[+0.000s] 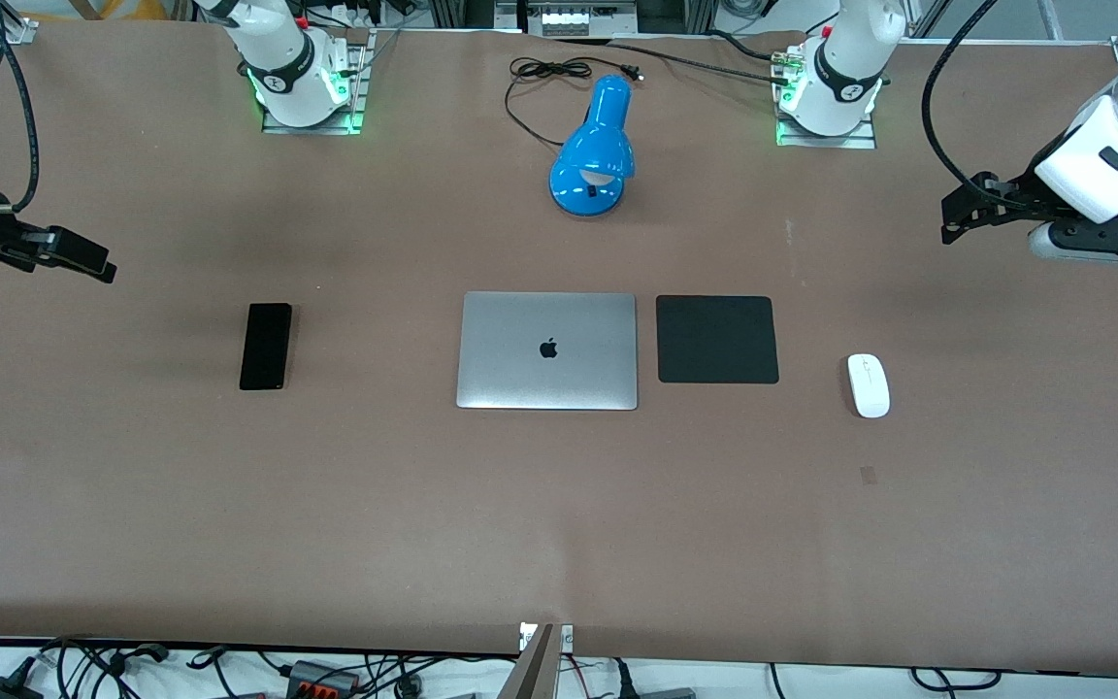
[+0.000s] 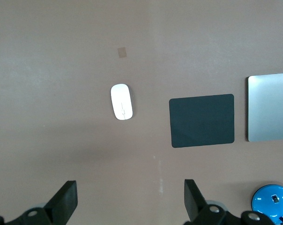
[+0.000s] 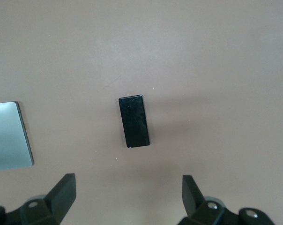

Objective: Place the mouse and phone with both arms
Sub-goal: 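Reach the right gripper to the black phone while the left gripper reaches the mouse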

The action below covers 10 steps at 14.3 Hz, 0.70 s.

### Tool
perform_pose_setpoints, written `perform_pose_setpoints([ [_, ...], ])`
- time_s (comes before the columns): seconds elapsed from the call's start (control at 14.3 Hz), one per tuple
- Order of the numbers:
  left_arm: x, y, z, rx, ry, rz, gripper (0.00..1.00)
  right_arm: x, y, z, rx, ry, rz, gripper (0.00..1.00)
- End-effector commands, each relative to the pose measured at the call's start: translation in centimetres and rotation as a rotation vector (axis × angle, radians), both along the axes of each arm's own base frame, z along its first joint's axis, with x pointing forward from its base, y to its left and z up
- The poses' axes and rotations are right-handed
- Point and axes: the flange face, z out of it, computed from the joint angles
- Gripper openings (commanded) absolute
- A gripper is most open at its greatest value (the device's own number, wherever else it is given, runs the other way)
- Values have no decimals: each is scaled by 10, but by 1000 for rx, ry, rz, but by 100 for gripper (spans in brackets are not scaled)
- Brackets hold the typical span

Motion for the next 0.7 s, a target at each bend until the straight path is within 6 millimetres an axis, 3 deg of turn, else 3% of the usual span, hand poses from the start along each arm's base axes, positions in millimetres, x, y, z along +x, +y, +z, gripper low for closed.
perform_pose_setpoints([
  [0.0, -2, 3, 5, 11, -11, 4, 100, 3, -2, 4, -2, 5, 1, 100],
  [0.28, -2, 2, 5, 11, -8, 4, 100, 5, -4, 3, -4, 2, -9, 100],
  [0.42, -2, 2, 7, 11, -12, 4, 100, 18, -20, -33, -53, 58, -21, 100],
  [0.49, -2, 2, 6, 11, -11, 4, 100, 29, -25, -66, -88, 113, -14, 100],
  [0.63, -2, 2, 6, 11, -11, 6, 100, 46, -26, -113, -84, 149, -10, 100],
])
